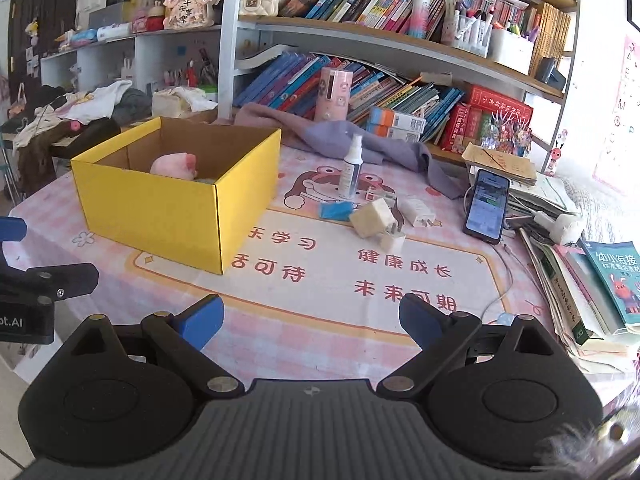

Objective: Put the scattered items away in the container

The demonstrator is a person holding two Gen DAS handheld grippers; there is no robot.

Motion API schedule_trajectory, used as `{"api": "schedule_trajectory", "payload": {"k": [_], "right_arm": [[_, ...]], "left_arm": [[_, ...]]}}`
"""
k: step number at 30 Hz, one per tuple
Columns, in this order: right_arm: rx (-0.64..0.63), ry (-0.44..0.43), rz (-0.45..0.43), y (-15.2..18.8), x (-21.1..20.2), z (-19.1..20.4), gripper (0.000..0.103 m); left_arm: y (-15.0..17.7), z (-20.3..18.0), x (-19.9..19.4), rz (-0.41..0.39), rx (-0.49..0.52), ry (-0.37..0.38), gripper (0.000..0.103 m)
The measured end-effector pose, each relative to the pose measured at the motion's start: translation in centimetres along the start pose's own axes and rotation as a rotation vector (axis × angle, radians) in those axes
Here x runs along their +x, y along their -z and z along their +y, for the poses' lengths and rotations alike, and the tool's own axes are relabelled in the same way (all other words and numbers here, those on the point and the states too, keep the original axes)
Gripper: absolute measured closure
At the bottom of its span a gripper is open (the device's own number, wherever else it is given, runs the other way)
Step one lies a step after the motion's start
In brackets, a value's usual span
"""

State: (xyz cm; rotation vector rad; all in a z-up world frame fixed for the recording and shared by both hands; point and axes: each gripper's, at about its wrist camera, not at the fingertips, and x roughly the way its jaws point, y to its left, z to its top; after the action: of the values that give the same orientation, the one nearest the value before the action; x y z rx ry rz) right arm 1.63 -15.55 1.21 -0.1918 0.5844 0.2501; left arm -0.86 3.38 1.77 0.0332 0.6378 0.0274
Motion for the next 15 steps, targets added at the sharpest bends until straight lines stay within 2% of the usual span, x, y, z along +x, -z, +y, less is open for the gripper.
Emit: {"api": "schedule_trajectory", "payload": {"k": [15], "right_arm": [[-0.015,0.006,-0.009,0.6,-1.2,-0.5,0.007]], "left_arm": [[-0.1,-1.6,0.0,-0.006,0.038,0.031,0.003]]}}
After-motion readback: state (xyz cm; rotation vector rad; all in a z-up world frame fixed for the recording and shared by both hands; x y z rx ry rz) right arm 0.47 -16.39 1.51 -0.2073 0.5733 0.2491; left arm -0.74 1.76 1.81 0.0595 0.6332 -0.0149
